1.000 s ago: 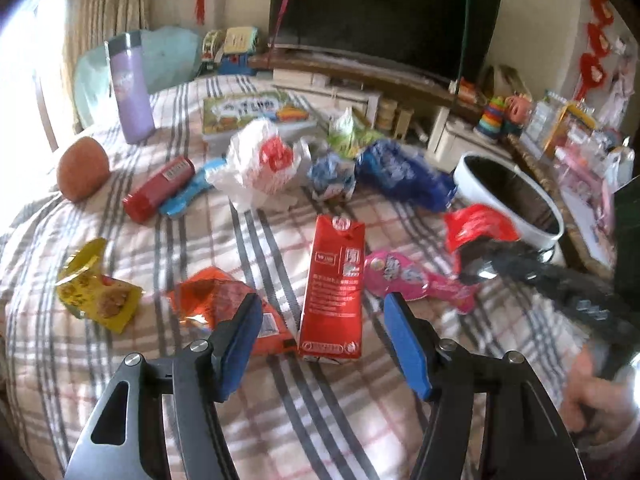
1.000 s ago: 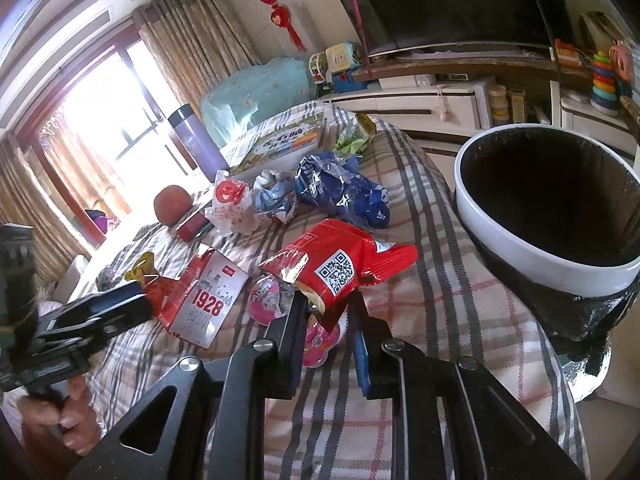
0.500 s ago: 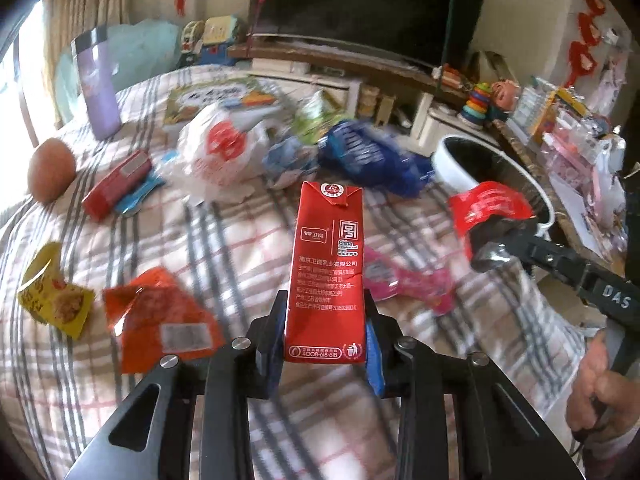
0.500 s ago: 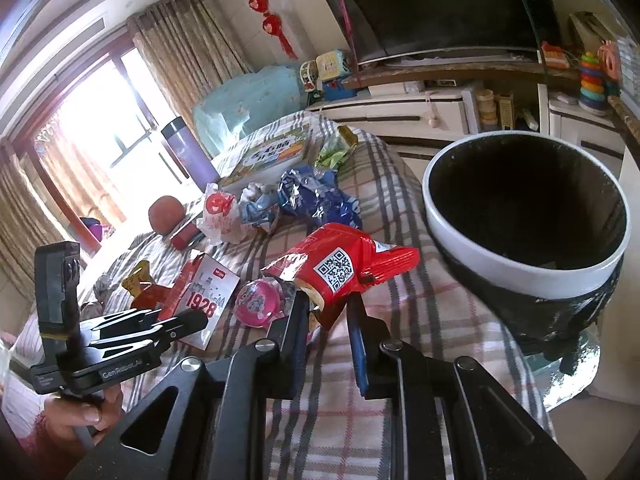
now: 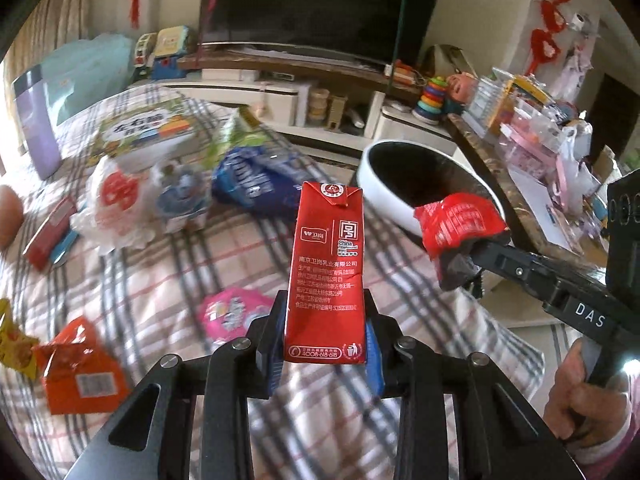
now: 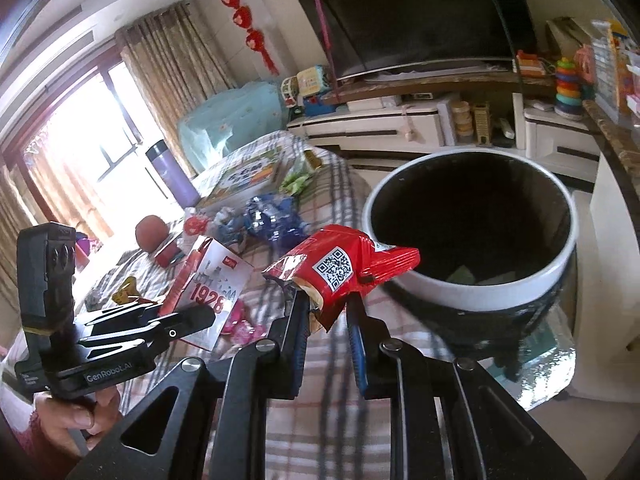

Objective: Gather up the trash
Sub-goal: 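Carry both items over the trash bin and open both tools to drop them, then move both open tools back over the bed toward the yellow and orange bags, then grasp the yellow chip bag with the left tool while the right tool grasps the orange bag, then carry both bags over the trash bin and open both tools to drop them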

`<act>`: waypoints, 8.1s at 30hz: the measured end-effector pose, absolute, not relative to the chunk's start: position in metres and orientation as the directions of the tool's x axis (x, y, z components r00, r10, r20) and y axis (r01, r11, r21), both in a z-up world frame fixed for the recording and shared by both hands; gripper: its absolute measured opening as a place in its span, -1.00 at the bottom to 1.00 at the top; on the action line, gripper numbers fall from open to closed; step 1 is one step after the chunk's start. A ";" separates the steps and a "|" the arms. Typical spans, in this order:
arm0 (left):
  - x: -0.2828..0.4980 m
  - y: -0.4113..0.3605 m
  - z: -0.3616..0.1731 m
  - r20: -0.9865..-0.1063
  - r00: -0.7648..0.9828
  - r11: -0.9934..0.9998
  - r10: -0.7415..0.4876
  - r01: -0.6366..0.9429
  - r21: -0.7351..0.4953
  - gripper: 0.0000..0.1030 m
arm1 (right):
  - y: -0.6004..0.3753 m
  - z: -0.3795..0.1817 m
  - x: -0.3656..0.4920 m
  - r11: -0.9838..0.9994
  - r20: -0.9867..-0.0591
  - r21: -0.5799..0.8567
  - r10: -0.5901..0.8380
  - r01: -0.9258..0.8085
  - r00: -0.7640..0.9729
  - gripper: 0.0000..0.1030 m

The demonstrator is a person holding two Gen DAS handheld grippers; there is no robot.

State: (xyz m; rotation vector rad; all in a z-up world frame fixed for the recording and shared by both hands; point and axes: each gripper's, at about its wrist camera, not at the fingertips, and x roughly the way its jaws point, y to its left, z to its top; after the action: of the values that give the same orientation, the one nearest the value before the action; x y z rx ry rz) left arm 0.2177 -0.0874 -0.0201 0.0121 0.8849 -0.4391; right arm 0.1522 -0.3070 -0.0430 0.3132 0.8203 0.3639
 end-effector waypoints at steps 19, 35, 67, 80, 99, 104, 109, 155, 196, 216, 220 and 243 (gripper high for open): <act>0.257 -0.152 -0.018 -0.761 0.513 0.876 -0.397 0.459 -0.148 -0.39 | -0.365 -0.036 0.164 0.914 -0.640 0.393 0.351 -0.101 0.683 -0.68; 0.293 -0.196 -0.015 -0.777 0.481 0.852 -0.406 0.506 -0.133 -0.39 | -0.389 -0.043 0.185 0.920 -0.663 0.387 0.322 -0.058 0.676 -0.68; 0.320 -0.220 -0.024 -0.784 0.484 0.859 -0.389 0.498 -0.119 0.09 | -0.410 -0.054 0.217 0.932 -0.709 0.362 0.289 -0.020 0.644 -0.22; 0.255 -0.154 -0.030 -0.762 0.535 0.906 -0.365 0.391 -0.160 0.28 | -0.377 -0.041 0.189 0.916 -0.652 0.393 0.343 -0.085 0.677 0.72; 0.180 -0.054 -0.031 -0.774 0.565 0.956 -0.287 0.222 -0.193 0.28 | -0.296 -0.052 0.159 0.876 -0.643 0.425 0.470 -0.229 0.605 0.81; 0.163 -0.035 -0.029 -0.775 0.568 0.961 -0.276 0.189 -0.203 0.28 | -0.277 -0.056 0.153 0.867 -0.650 0.428 0.492 -0.256 0.579 0.81; 0.148 -0.013 -0.026 -0.771 0.581 0.965 -0.260 0.157 -0.208 0.28 | -0.260 -0.057 0.148 0.858 -0.653 0.432 0.511 -0.280 0.559 0.81; 0.211 0.165 -0.048 -0.777 0.620 0.954 -0.112 -0.151 -0.259 0.37 | -0.040 -0.064 0.145 0.723 -0.719 0.262 0.588 -0.640 0.370 0.79; 0.193 0.108 -0.042 -0.760 0.623 0.967 -0.184 -0.025 -0.254 -0.38 | -0.099 -0.072 0.209 0.765 -0.658 0.497 0.640 -0.410 0.396 0.62; 0.198 0.053 -0.028 -0.742 0.615 0.960 -0.266 0.103 -0.259 -0.38 | -0.141 -0.065 0.193 0.781 -0.649 0.479 0.623 -0.400 0.438 -0.68; 0.201 0.032 -0.025 -0.737 0.608 0.954 -0.297 0.149 -0.261 -0.38 | -0.169 -0.060 0.184 0.800 -0.649 0.471 0.599 -0.371 0.468 -0.68; 0.242 -0.089 -0.027 -0.752 0.492 0.885 -0.438 0.383 -0.265 -0.38 | -0.311 -0.047 0.159 0.897 -0.658 0.416 0.410 -0.148 0.632 -0.68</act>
State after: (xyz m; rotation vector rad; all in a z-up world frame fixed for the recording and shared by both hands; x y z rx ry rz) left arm 0.2424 -0.0888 -0.0271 -0.0647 0.9316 -0.4988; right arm 0.1591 -0.3112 -0.0473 0.3401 0.8298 0.3264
